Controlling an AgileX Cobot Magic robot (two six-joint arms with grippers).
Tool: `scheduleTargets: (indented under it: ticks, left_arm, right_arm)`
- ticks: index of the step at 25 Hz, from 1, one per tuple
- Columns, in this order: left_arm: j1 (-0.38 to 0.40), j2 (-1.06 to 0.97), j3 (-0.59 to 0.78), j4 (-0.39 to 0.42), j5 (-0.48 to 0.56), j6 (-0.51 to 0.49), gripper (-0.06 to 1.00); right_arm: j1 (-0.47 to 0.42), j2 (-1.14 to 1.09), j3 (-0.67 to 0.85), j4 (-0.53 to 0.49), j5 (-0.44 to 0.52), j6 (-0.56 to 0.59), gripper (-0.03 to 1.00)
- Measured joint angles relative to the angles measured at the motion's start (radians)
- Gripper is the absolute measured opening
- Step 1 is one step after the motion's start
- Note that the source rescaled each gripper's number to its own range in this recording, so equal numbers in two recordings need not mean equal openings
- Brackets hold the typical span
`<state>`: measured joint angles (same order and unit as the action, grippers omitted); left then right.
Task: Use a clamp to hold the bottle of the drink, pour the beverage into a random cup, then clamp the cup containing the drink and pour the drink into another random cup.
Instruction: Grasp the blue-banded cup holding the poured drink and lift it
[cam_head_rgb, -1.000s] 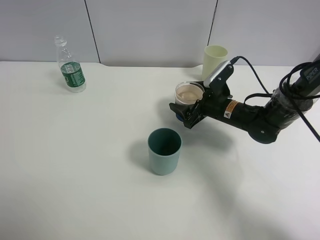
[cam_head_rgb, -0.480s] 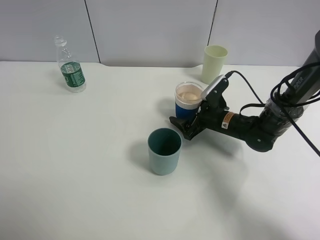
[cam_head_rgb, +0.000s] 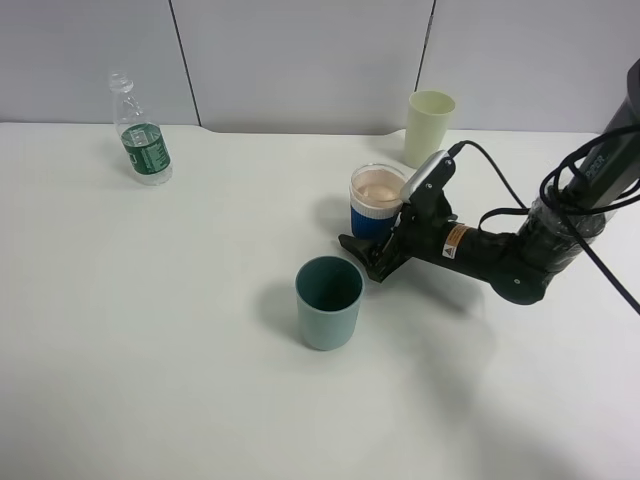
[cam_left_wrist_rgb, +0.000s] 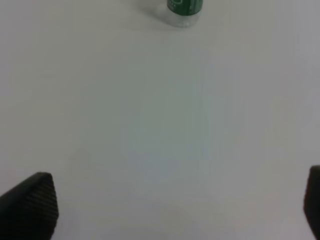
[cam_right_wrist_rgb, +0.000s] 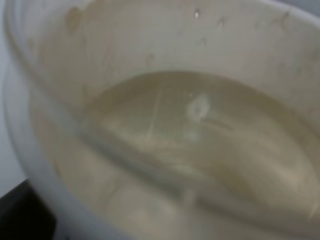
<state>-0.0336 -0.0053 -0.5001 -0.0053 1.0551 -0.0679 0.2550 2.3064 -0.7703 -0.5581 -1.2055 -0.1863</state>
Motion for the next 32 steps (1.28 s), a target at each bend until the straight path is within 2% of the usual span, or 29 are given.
scheduleTargets:
  ticks: [8, 30, 31, 32]
  left_arm:
    - [0.0, 0.0, 0.0, 0.0, 0.0, 0.0, 1.0]
    - [0.0, 0.0, 0.0, 0.0, 0.0, 0.0, 1.0]
    - [0.0, 0.0, 0.0, 0.0, 0.0, 0.0, 1.0]
    - [0.0, 0.0, 0.0, 0.0, 0.0, 0.0, 1.0]
  right_arm:
    - [0.0, -0.001, -0.013, -0.029, 0.0, -0.002, 0.59]
    - [0.0, -0.021, -0.017, -0.048, 0.0, 0.009, 0.59]
    - [0.0, -0.021, -0.017, -0.048, 0.0, 0.01, 0.57]
    - [0.0, -0.021, -0.017, -0.048, 0.0, 0.01, 0.5]
